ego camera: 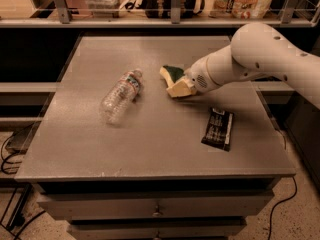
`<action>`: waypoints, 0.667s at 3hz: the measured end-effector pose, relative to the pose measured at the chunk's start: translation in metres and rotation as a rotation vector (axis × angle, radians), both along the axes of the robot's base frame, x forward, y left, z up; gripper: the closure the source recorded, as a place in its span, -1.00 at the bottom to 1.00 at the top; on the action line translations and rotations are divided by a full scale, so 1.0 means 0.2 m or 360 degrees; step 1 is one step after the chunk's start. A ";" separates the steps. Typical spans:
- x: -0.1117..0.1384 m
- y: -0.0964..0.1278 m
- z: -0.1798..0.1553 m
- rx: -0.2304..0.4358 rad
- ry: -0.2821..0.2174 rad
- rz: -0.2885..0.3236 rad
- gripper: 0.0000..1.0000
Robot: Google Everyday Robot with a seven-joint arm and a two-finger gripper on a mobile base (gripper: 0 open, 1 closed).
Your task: Pick sponge
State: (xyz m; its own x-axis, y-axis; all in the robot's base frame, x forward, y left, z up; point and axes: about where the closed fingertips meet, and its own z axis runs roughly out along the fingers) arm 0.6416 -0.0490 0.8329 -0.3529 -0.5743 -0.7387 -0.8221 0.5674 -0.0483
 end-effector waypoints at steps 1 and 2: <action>0.00 0.00 0.00 0.0000 0.0000 0.0000 1.00; 0.02 -0.05 0.24 0.0103 -0.0087 0.0015 1.00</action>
Offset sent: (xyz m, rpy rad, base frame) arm 0.0103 -0.0405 0.1637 0.2158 -0.1842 0.0248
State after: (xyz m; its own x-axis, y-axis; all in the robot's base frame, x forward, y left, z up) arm 0.6451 -0.0592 0.8810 -0.3057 -0.5279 -0.7924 -0.8246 0.5628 -0.0568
